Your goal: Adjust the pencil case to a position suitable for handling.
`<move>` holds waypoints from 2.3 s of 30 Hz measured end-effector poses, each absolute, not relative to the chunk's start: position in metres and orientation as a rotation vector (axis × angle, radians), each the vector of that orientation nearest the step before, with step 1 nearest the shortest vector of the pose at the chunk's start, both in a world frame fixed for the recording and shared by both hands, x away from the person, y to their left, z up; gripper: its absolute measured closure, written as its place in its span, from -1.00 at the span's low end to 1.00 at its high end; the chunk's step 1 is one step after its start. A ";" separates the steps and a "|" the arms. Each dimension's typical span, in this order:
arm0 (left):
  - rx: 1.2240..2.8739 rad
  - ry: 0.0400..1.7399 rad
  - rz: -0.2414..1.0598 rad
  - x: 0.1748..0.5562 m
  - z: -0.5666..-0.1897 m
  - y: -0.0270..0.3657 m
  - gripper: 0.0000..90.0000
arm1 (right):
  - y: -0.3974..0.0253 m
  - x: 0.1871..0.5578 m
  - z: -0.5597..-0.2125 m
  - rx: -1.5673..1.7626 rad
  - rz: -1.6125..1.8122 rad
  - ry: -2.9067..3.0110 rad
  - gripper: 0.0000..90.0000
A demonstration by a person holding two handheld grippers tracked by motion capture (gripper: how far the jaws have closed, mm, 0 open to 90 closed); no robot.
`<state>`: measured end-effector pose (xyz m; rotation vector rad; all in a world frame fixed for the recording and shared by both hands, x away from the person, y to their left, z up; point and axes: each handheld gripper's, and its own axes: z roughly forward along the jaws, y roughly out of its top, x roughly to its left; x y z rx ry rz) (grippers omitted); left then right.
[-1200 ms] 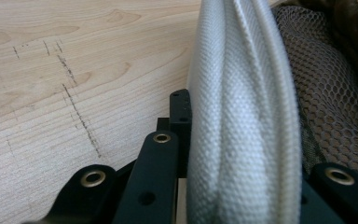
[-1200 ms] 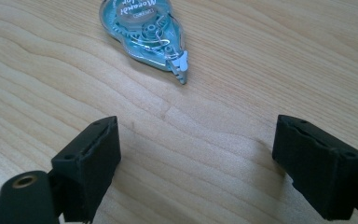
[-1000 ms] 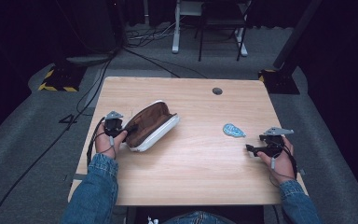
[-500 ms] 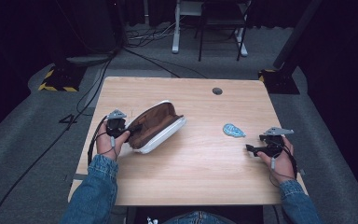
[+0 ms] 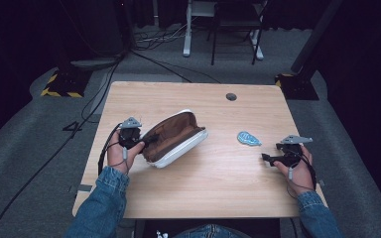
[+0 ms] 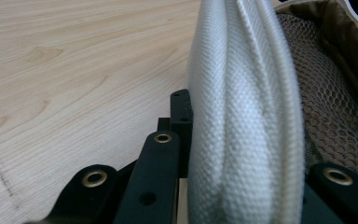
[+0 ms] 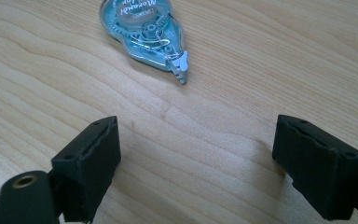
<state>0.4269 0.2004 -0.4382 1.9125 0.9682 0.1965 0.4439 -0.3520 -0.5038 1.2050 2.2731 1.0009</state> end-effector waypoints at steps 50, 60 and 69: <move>2.069 0.704 0.002 0.395 -0.454 0.102 0.88 | -0.352 0.444 -0.504 1.205 1.001 2.273 -0.66; 2.067 0.688 -0.019 0.394 -0.461 0.088 0.87 | -0.352 0.444 -0.504 1.205 1.001 2.273 -0.66; 2.056 0.695 -0.061 0.397 -0.470 0.085 0.87 | -0.352 0.444 -0.504 1.205 1.001 2.273 -0.66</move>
